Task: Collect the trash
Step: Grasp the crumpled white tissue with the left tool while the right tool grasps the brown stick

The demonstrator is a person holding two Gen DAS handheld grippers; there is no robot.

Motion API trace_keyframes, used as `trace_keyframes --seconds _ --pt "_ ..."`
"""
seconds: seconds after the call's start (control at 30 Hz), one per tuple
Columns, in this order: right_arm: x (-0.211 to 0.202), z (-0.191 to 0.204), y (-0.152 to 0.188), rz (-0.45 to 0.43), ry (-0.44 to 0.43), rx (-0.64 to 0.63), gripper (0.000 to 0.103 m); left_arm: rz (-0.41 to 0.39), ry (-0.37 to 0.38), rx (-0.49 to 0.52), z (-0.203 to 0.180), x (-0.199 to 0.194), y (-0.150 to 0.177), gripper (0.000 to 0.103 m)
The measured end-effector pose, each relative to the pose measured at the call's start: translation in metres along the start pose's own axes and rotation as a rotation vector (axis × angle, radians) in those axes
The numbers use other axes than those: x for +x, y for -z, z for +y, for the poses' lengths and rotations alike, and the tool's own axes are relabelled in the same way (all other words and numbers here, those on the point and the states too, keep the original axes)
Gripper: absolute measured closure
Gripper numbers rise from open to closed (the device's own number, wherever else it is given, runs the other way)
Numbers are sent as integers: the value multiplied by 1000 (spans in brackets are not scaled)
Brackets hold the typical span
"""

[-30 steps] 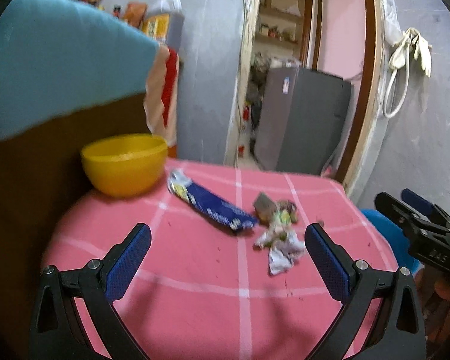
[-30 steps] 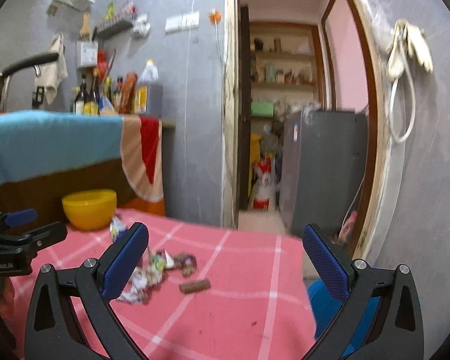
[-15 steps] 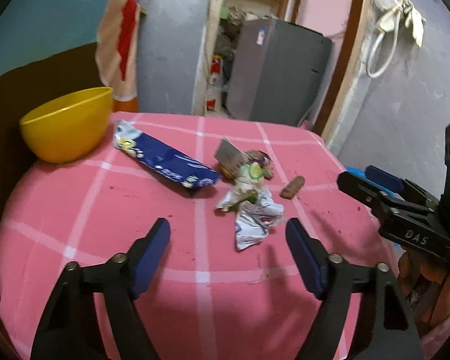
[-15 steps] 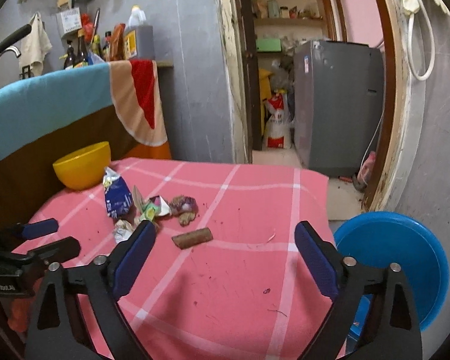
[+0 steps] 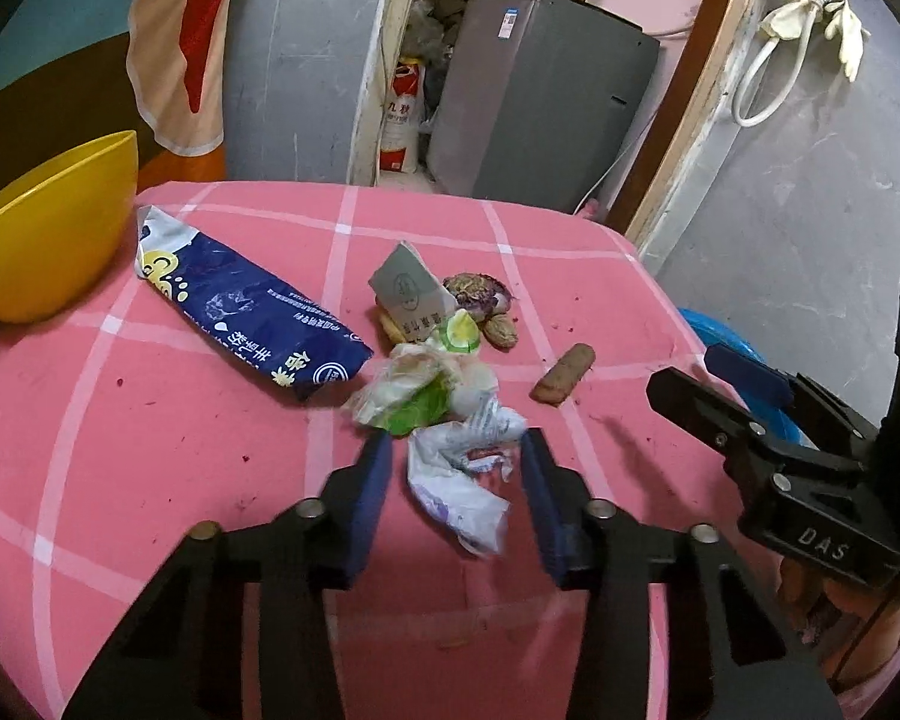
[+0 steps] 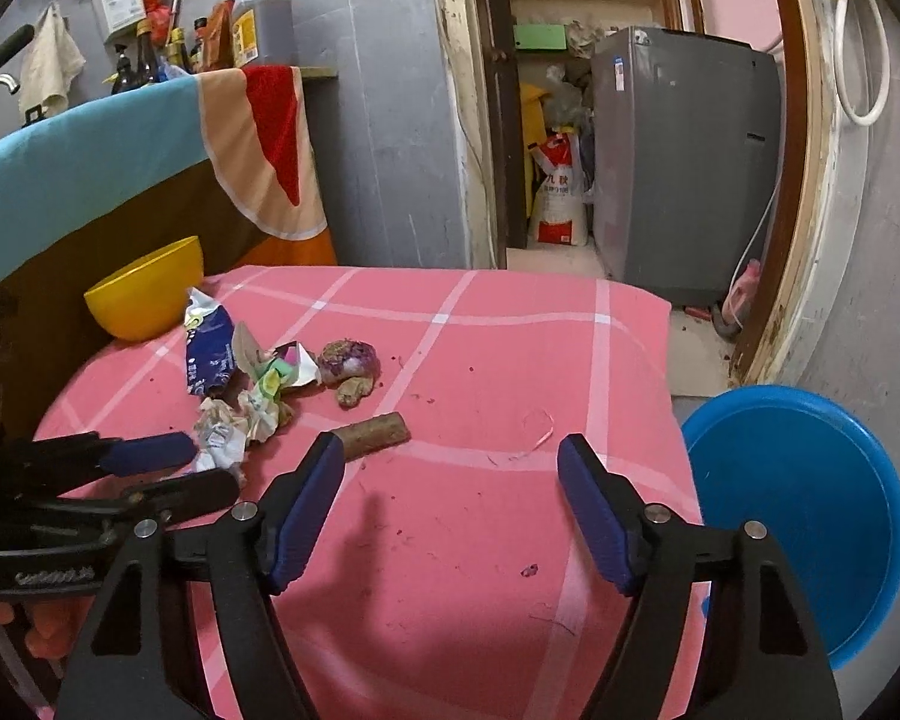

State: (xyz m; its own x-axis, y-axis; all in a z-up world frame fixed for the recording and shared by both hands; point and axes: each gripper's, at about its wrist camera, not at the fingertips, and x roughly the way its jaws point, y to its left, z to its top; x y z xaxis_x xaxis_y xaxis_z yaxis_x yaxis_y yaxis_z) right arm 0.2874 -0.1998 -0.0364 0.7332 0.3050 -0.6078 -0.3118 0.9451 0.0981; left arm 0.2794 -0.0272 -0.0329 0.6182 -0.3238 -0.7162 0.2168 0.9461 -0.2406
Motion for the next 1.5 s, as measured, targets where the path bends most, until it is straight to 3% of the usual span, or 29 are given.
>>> trace_keyframes --seconds 0.13,0.2,0.87,1.03,1.17,1.5 --pt "3 1 -1 10 -6 -5 30 5 -14 -6 3 -2 1 85" --pt "5 2 -2 17 -10 -11 30 6 -7 -27 5 -3 1 87" --pt "52 37 -16 229 -59 -178 35 -12 17 -138 24 -25 10 88" --pt "57 42 -20 245 -51 -203 42 -18 18 -154 28 -25 10 89" --pt "62 40 -24 247 -59 -199 62 -32 8 -163 29 -28 11 89" --pt "35 36 -6 174 -66 -146 63 -110 -10 -92 8 -42 16 89"
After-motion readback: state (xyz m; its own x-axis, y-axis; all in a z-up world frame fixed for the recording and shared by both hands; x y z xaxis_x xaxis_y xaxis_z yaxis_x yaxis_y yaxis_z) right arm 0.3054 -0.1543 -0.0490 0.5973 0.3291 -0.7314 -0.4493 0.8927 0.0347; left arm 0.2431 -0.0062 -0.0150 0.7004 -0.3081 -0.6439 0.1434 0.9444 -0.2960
